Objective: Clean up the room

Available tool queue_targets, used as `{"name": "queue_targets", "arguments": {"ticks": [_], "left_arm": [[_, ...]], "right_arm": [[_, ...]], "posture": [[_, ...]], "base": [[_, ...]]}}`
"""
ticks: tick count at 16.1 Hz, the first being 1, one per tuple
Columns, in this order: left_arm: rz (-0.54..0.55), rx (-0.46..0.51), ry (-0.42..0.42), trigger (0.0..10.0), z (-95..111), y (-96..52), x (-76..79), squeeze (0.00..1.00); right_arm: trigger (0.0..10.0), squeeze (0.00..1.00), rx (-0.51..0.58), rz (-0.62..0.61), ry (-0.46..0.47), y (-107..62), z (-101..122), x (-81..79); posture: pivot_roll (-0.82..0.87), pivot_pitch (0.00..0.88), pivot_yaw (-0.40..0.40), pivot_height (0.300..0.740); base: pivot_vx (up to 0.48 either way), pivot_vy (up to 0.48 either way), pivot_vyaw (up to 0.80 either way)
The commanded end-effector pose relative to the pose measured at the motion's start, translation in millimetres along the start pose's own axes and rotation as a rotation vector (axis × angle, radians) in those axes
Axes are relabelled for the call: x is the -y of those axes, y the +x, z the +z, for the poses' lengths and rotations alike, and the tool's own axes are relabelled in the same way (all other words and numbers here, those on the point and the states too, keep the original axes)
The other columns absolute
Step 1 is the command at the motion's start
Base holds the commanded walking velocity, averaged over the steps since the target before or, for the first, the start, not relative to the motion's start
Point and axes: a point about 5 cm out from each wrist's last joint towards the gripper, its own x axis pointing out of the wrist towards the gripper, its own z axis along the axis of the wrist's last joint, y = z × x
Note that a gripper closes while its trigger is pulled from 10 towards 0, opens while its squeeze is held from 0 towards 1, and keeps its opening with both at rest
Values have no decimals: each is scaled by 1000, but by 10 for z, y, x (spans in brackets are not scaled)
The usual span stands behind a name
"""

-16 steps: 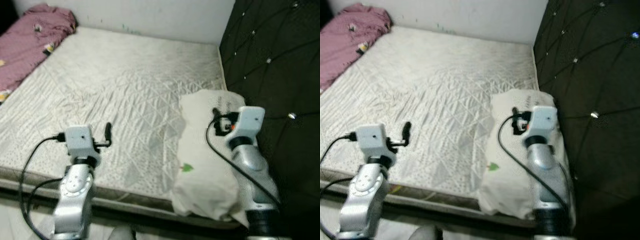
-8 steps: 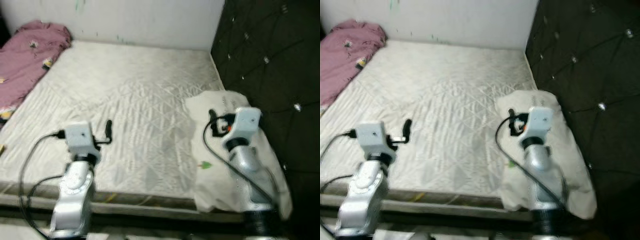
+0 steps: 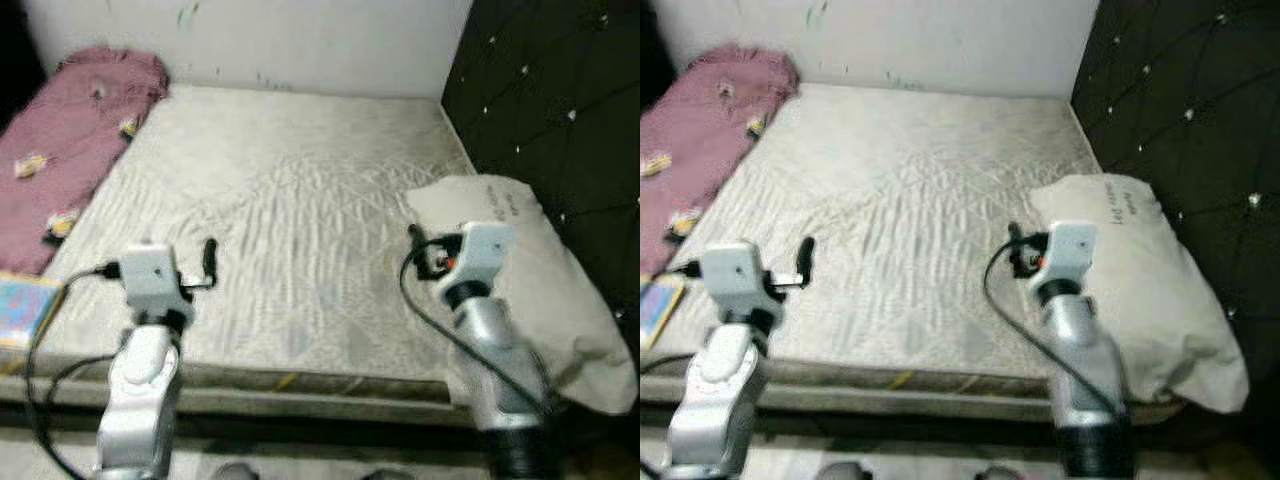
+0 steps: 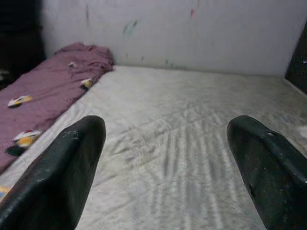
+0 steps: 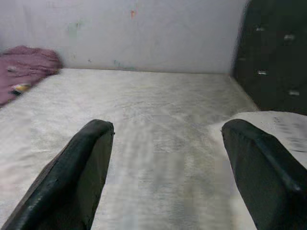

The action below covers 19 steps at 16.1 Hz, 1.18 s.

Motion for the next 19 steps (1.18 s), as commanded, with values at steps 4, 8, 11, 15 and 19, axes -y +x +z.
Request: {"name": "queue_targets", "arguments": {"ticks": [4, 8, 11, 15, 19], "left_arm": [[-12, 32, 54, 10000, 46, -18, -29, 0], [3, 26, 41, 10000, -6, -50, 20, 0], [-55, 28, 23, 10000, -12, -17, 149, 0], [-135, 34, 7, 10000, -6, 63, 248, 0], [-173, 30, 12, 10000, -24, 128, 330, 0]], "right_arm": [[10000, 0, 12, 14, -16, 34, 58, -18], [10000, 0, 0, 33, -30, 21, 22, -28], [10000, 0, 22, 3, -38, 1, 56, 18], [10000, 0, 37, -81, -40, -101, 38, 121], [10000, 0, 39, -105, -56, -152, 13, 157]], "posture": [[17, 23, -24, 740], [8, 1, -42, 740], [-20, 0, -6, 740], [-75, 3, 64, 740], [-97, 7, 80, 740]], "base": [[0, 0, 0], [0, 0, 0], [0, 0, 0], [0, 0, 0], [0, 0, 0]]}}
